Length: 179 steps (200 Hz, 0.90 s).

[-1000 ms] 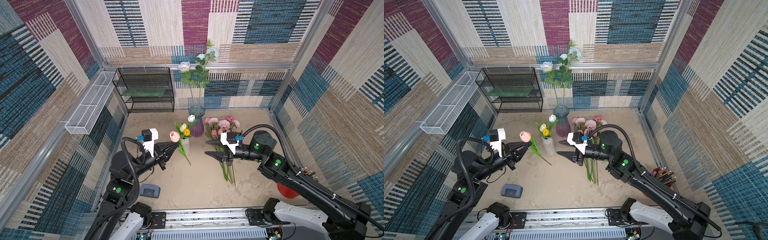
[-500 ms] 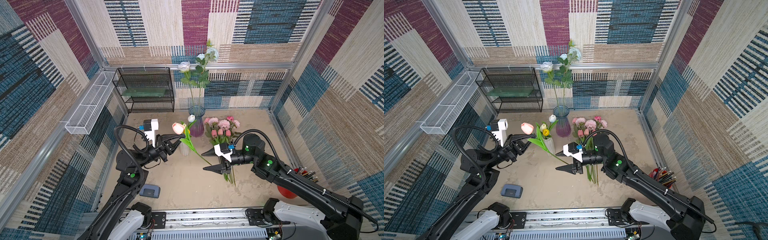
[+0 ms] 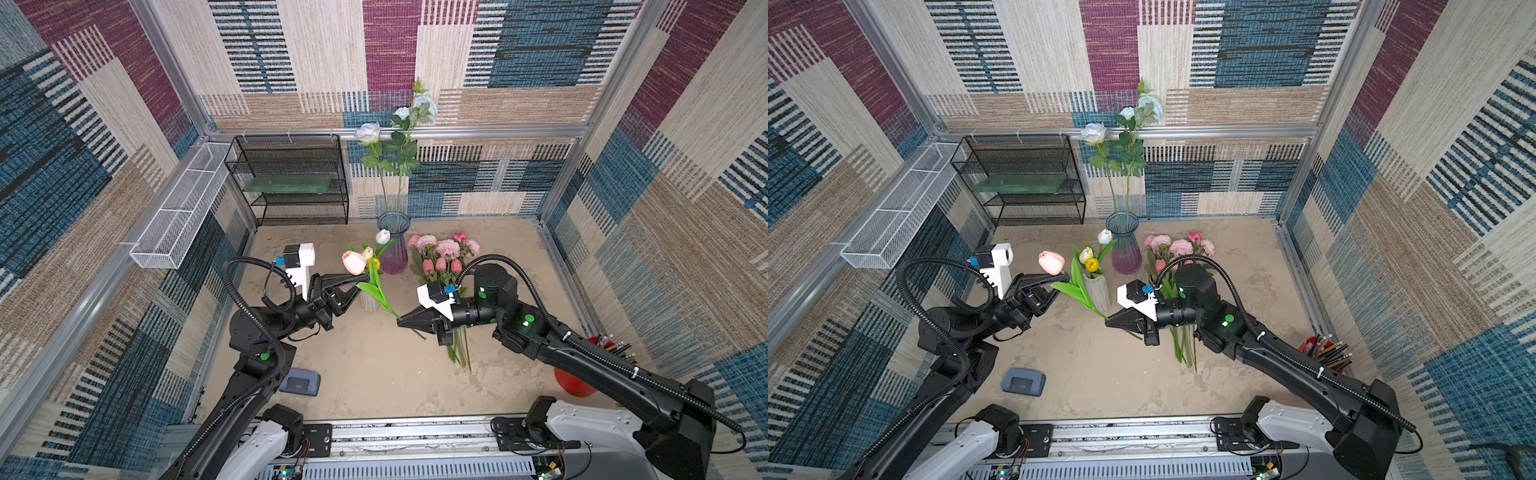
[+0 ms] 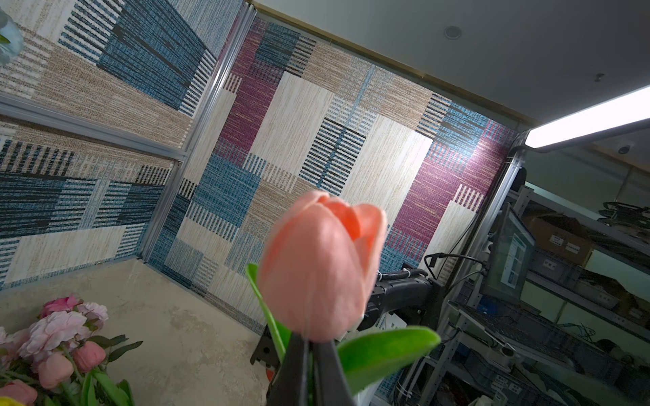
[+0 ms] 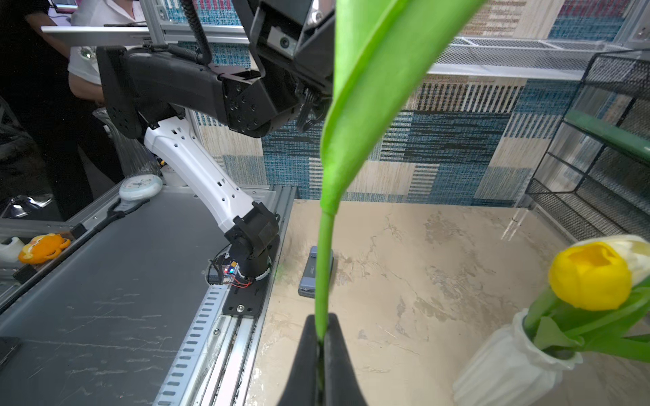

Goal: Pick out pink flowers from the vase
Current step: Pick up the flower from the vase, then place the flower at the center of the board.

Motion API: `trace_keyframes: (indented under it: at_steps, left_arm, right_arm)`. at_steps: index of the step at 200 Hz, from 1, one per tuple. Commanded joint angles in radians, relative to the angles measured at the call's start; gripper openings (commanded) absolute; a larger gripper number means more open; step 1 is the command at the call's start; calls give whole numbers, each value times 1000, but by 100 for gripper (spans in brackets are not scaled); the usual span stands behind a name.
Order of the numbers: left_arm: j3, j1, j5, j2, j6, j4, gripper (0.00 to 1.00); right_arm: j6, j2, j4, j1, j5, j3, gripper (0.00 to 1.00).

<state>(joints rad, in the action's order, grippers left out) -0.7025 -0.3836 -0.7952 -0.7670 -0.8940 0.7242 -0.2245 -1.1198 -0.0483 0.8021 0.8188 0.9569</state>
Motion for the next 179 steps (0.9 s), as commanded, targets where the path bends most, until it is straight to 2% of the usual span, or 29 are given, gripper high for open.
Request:
trace_keyframes:
  at_steps: [1, 9, 26, 43, 60, 86, 109, 132, 160, 179]
  left_arm:
    - [3, -3, -18, 4, 8, -5, 0]
    - [5, -6, -16, 7, 16, -17, 3]
    - [3, -8, -5, 22, 50, -91, 28]
    - [9, -9, 26, 56, 108, -226, 46]
    - [17, -9, 64, 96, 175, -343, 56]
    - [-23, -9, 166, 143, 341, -663, 67]
    - [-65, -9, 294, 156, 473, -921, 71]
    - [-67, -9, 376, 184, 533, -1055, 71]
    - [-50, -20, 446, 229, 583, -1143, 70]
    - [-49, -30, 491, 251, 621, -1216, 67]
  right_arm:
    - [25, 6, 18, 6, -9, 8, 0]
    - [31, 10, 23, 6, -24, 3, 0]
    - [47, 34, 48, 6, -63, -19, 0]
    - [68, 72, 81, 6, -121, -50, 0]
    - [93, 110, 100, 7, -205, -72, 0]
    - [139, 179, 139, 4, -381, -114, 0]
    - [260, 236, 149, -8, -616, -138, 0]
    - [346, 240, 67, -42, -799, -117, 0]
    - [452, 212, -88, -127, -886, -78, 0]
    - [489, 210, -127, -201, -859, -89, 0]
